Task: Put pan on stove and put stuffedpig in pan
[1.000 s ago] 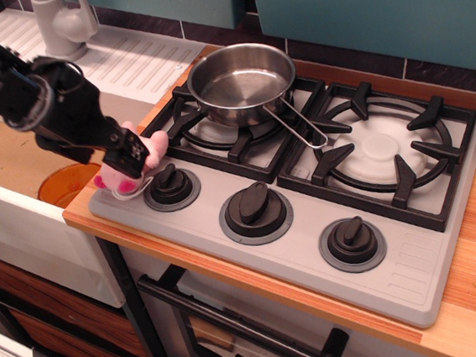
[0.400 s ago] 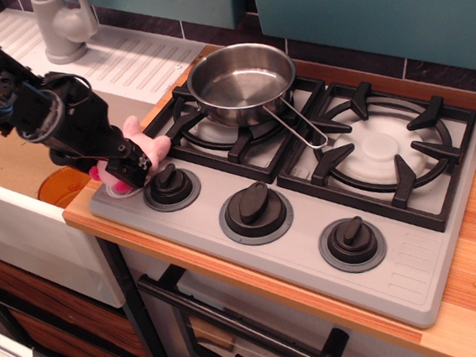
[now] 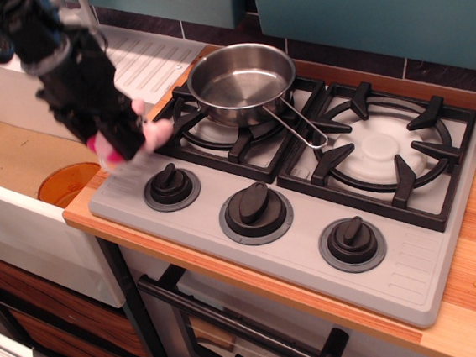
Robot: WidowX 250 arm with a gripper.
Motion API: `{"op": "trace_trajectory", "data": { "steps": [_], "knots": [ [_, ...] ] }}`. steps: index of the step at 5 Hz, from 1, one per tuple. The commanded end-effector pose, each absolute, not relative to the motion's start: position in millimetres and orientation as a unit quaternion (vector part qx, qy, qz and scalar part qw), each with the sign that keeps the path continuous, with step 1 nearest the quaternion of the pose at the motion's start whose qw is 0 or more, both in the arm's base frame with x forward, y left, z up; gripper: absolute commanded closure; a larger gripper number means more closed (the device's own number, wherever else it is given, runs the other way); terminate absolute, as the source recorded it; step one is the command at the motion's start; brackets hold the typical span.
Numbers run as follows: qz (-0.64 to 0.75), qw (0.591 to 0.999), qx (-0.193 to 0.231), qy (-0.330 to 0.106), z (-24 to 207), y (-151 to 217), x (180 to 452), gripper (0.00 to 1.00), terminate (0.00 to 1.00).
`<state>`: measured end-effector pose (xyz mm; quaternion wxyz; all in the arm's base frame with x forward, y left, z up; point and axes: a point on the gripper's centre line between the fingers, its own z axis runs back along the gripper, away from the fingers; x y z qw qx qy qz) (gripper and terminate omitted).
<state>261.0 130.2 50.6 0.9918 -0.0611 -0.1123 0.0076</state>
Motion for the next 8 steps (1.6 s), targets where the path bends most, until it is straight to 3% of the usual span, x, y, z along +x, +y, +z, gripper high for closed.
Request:
{"op": "trace_trajectory", "data": {
  "steps": [1,4,6,7,8],
  "knots": [
    [0.047,0.994,0.006,-0.101,115.9,117.8,274.1,1.0,0.0],
    [0.069,0.994,0.013,-0.084,142.5,78.6,317.6,1.0,0.0],
    [0.061,0.994,0.023,-0.091,137.6,59.5,353.5,1.0,0.0],
    [0.049,0.993,0.021,-0.101,137.6,60.2,357.1,1.0,0.0],
    [0.04,0.993,0.018,-0.108,135.4,62.0,357.9,0.0,0.0]
  ]
}}
